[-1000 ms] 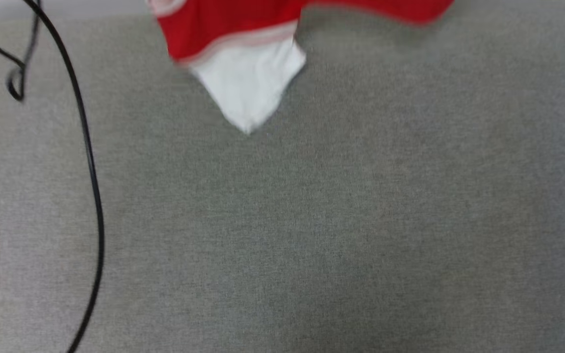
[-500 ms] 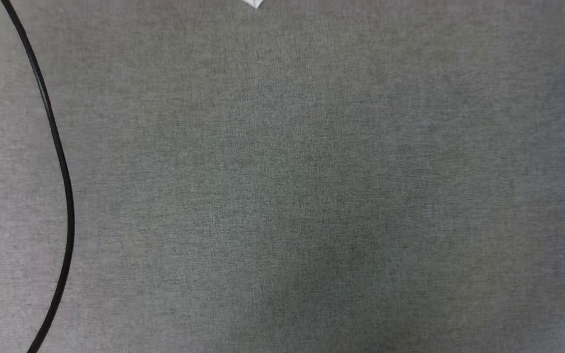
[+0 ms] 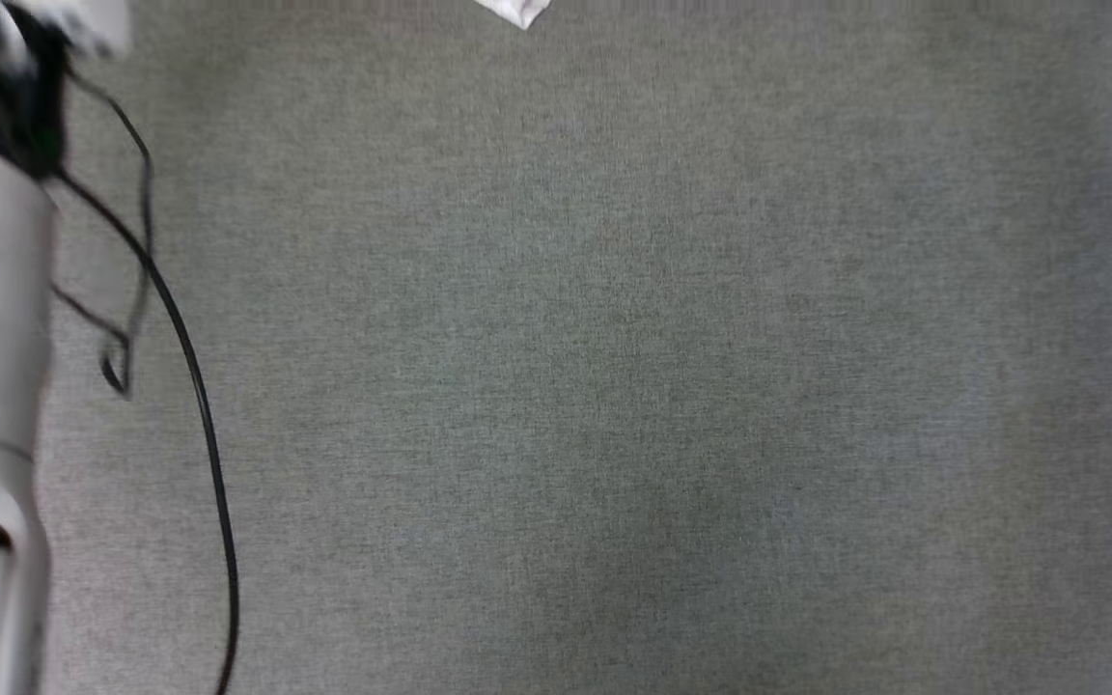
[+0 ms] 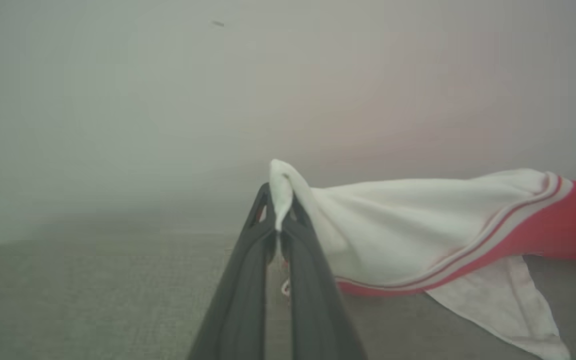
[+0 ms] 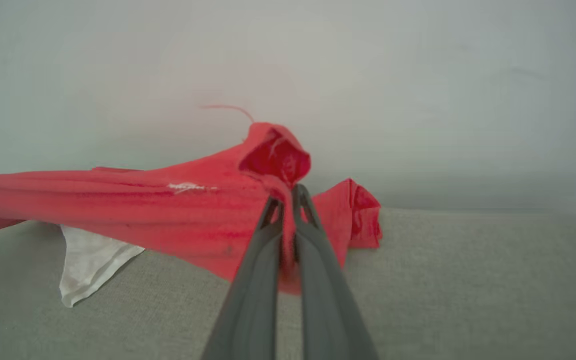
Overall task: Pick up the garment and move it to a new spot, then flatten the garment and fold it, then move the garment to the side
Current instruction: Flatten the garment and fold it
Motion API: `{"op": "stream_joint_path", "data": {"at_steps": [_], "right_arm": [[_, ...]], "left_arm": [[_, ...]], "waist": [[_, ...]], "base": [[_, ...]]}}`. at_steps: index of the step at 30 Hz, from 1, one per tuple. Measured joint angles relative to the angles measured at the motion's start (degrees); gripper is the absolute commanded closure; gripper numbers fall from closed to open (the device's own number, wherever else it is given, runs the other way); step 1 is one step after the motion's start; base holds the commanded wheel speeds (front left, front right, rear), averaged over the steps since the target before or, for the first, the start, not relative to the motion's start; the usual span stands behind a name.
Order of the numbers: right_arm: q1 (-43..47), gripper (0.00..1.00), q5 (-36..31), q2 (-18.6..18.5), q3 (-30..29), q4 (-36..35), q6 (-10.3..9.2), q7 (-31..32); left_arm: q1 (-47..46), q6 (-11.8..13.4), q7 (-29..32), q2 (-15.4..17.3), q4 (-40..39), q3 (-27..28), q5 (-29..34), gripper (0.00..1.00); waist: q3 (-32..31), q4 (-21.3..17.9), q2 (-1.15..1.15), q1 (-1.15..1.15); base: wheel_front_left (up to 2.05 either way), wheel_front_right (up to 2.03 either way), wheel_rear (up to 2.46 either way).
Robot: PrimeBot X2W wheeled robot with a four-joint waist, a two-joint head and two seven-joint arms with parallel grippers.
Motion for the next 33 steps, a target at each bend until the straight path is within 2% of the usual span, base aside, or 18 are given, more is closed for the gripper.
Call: {"op": "stream_joint_path", "data": {"at_steps": [4,13,15,22,27,33], "right_arm": [[10.49,1.0,3.79,-0.83,1.48,-1.78,0.0,-1.94],[30.78,1.0,8.98,-3.0,4.13,-6.14,0.03,-4.21],[34.59,1.0,9.65,-3.49,4.22,-7.65,0.08,-4.36],[47.37,1.0,10.61,-6.08,3.55,-13.15,0.12,-2.41],[57.33,1.0,9.57,-7.08,0.82,-17.95,0.16,-1.31],[68.9,1.0,6.65,-6.64,-4.58,-25.54,0.31,2.13]], "left_arm": [[10.9,-0.11,-1.08,-0.57,-3.14,0.09,-3.9,1.0],[35.53,-0.11,-1.78,1.36,-13.01,2.34,-9.22,1.0],[40.66,0.59,-1.79,1.71,-15.72,2.76,-9.72,1.0],[58.03,5.57,0.74,1.78,-27.88,3.82,-12.0,1.0],[69.97,10.14,3.93,2.3,-38.21,4.22,-13.12,1.0],[82.2,15.0,8.79,3.74,-48.86,4.49,-14.04,1.0]], "waist": [[-3.12,0.13,0.0,0.0],[-11.99,0.05,0.0,-0.02],[-14.15,-0.01,0.0,-0.03],[-21.16,-0.02,0.0,-0.04],[-25.56,0.38,0.01,-0.03],[-29.73,1.06,0.01,-0.03]], "base": [[0.0,0.0,0.0],[0.0,0.0,0.0],[0.0,0.0,0.0],[0.0,0.0,0.0],[0.0,0.0,0.0],[0.0,0.0,0.0]]}}
